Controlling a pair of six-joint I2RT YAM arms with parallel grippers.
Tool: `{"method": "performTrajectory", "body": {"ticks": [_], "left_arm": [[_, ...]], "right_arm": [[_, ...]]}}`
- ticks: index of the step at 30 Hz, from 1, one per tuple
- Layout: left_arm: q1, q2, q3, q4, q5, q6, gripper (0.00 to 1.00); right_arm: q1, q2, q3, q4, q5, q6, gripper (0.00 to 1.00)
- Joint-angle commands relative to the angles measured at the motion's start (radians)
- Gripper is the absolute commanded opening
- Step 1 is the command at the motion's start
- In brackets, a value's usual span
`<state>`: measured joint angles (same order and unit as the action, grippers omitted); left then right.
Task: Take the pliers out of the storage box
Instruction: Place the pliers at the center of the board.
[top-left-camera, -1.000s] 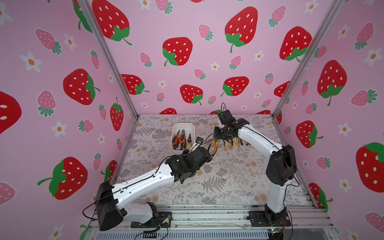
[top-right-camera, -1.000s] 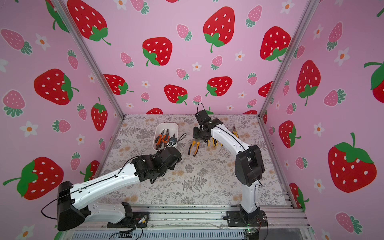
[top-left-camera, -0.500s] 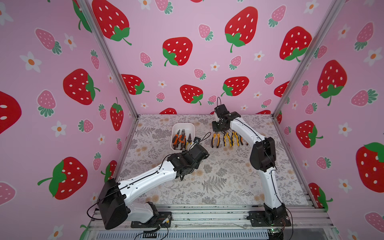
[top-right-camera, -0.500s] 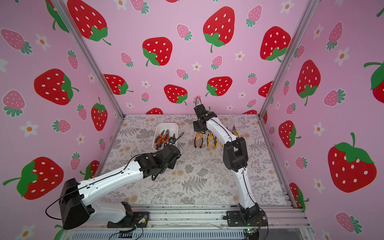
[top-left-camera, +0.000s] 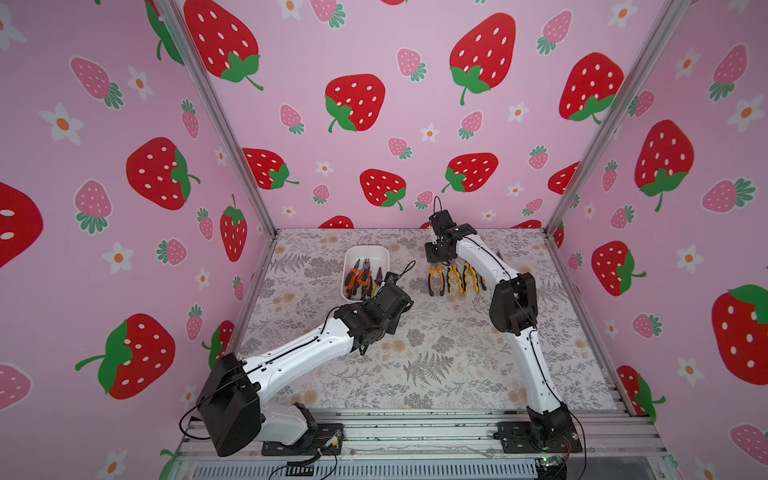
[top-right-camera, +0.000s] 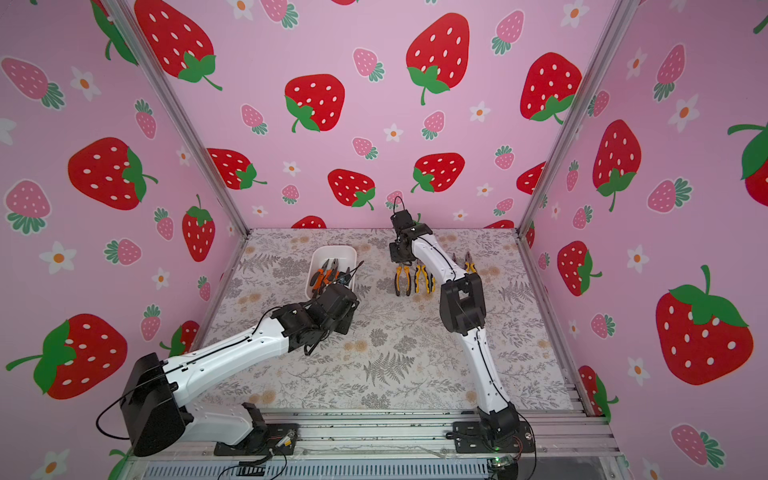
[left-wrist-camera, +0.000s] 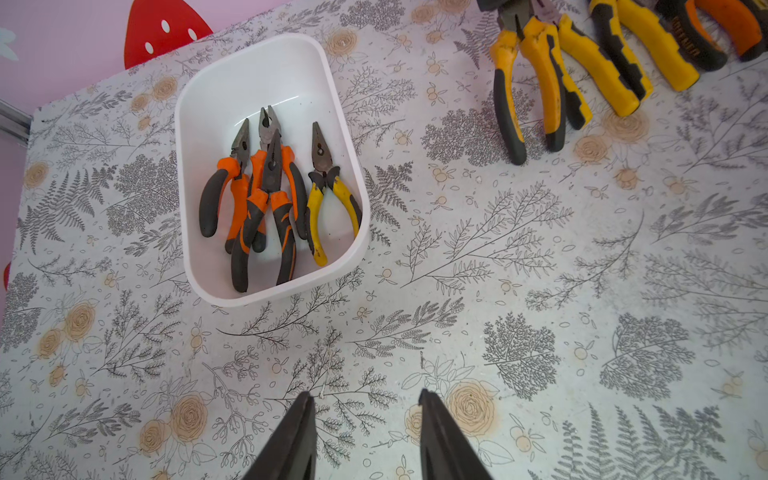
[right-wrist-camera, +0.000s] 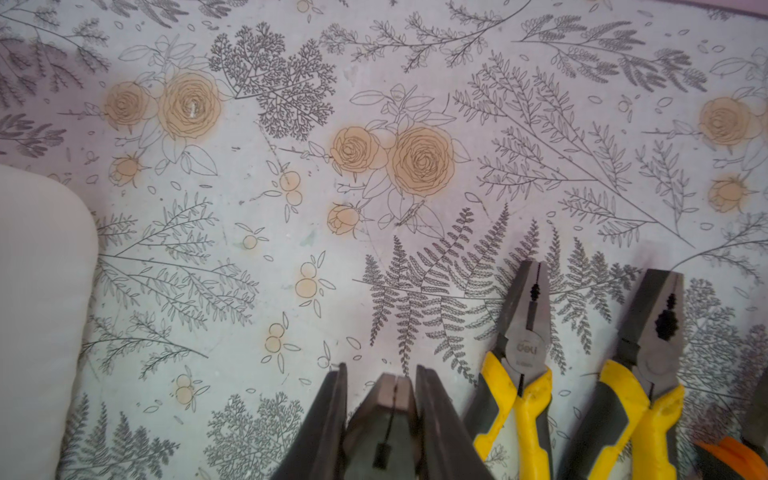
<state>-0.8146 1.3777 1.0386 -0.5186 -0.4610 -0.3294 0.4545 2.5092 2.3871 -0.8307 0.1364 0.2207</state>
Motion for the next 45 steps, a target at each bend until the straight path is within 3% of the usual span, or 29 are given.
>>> {"method": "performTrajectory", "body": {"ticks": [1,14,33,45], "left_arm": [[0.011,0.015,-0.012,0.018,0.017,0.016,0.43],[0.023,0.036,0.000,0.017,0.035,0.024,0.42],[0.030,0.026,0.024,0.002,0.065,0.023,0.41],[0.030,0.023,0.018,0.002,0.073,0.018,0.41]], "right_arm": [[-0.014,0.030,0.024,0.003,-0.005,-0.007,0.00],[-0.036,0.087,0.060,0.044,-0.079,0.046,0.00],[-0.040,0.136,0.084,0.131,-0.029,0.072,0.03],[-0.042,0.164,0.110,0.128,-0.037,0.089,0.14]]}}
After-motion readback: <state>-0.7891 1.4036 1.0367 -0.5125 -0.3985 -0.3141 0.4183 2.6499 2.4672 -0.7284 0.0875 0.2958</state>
